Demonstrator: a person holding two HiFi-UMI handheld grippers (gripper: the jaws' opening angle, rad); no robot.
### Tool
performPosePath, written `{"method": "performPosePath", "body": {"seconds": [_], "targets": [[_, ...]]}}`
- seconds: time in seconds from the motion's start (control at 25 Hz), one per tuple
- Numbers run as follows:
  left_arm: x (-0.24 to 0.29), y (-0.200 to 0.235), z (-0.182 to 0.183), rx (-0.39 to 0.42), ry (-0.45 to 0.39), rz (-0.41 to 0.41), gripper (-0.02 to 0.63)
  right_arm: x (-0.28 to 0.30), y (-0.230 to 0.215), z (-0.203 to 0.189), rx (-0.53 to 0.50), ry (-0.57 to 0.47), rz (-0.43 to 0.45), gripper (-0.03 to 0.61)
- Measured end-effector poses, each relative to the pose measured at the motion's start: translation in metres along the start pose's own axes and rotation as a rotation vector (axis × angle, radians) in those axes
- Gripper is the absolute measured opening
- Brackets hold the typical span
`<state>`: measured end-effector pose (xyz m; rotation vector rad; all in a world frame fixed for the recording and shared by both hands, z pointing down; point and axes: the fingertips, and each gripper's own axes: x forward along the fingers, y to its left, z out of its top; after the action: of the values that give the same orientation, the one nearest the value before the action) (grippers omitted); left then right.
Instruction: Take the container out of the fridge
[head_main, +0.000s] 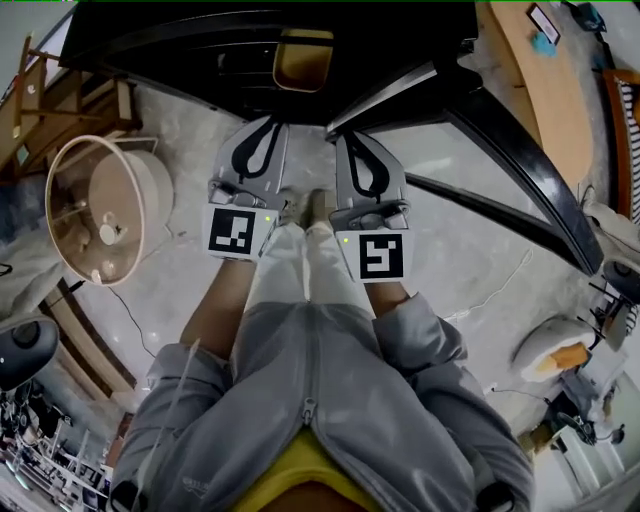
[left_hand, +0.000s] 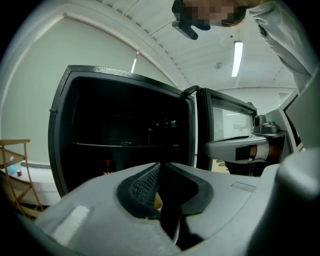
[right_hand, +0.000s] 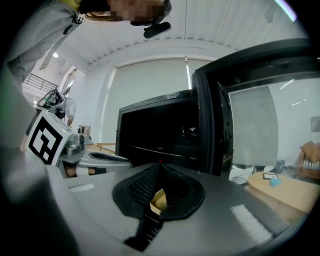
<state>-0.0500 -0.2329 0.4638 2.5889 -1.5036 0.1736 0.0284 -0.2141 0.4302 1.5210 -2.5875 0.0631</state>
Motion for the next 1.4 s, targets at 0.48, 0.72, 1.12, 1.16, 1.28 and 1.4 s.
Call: {"method": "performPosePath", "body": {"seconds": [0.48, 0.72, 1.12, 1.16, 1.28, 1.4], "targets": [[0.023, 0.013, -0.079, -0.021, 0.071, 0.000, 0.229, 0.011, 0.000, -0.052, 0.025, 0.022, -0.042, 0.000], [0.043, 0.015, -0.116, -0.007, 0.084, 0.019, 0.340, 0.010, 0.005, -0.070, 0.040, 0.018, -0.045, 0.000], [0.087, 0.034, -0.183, -0.057, 0.201, 0.077, 0.457, 0.012, 0.002, -0.093, 0.042, 0.050, -0.051, 0.000], [0.091, 0.034, -0.189, -0.051, 0.214, 0.076, 0.463, 0.012, 0.001, -0.095, 0.043, 0.052, -0.051, 0.000], [0.103, 0.033, -0.202, -0.037, 0.237, 0.065, 0.481, 0.014, -0.002, -0.096, 0.050, 0.055, -0.051, 0.000], [0.114, 0.036, -0.213, -0.019, 0.261, 0.073, 0.497, 0.014, -0.003, -0.097, 0.057, 0.052, -0.052, 0.000]]}}
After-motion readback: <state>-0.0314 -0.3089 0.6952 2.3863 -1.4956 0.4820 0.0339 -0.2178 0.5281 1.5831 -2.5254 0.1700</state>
